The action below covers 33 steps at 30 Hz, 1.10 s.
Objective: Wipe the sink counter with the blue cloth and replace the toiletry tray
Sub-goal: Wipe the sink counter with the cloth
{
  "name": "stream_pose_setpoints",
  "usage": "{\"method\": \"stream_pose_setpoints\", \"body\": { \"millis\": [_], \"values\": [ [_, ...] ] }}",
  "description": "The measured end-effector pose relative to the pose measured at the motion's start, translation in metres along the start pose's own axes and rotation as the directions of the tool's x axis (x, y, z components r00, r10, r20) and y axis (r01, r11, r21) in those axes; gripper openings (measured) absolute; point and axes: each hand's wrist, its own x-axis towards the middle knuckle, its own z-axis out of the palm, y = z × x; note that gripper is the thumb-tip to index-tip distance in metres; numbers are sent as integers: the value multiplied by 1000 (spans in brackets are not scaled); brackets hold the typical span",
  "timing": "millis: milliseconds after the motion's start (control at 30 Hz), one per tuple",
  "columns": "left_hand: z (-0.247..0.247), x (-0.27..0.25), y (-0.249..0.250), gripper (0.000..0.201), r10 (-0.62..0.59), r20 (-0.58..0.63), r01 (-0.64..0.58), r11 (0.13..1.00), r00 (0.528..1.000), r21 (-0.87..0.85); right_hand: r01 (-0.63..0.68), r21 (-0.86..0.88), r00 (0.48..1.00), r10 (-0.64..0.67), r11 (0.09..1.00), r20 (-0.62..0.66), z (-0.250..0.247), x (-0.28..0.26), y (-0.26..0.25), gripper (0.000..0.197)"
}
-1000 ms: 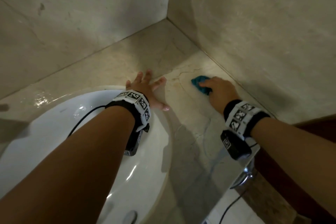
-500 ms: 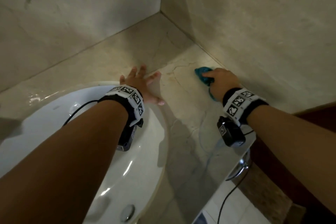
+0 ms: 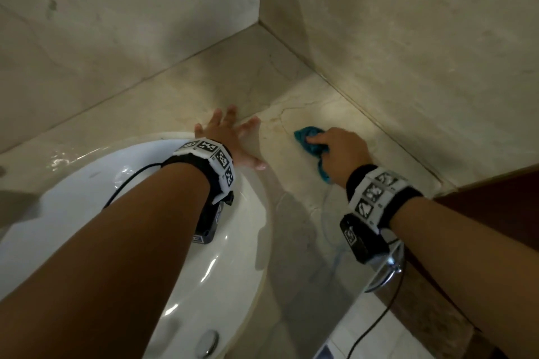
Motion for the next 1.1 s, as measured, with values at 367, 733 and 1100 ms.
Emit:
{"method": "stream_pose_setpoints", "body": {
  "millis": [367, 733, 1100],
  "values": [
    [4, -7, 2, 106, 13, -16, -12, 1000, 1000, 25, 217, 68, 976, -218, 974, 12, 20, -29, -8, 47],
    [3, -18, 8, 114, -2, -12, 3, 999, 1000, 44, 213, 159, 938, -247, 964, 244, 14, -69, -38, 48],
    [9, -5, 5, 116, -23, -5, 23, 1000, 1000, 3, -184, 14, 983, 184, 983, -15, -30, 63, 22, 47]
  ]
}}
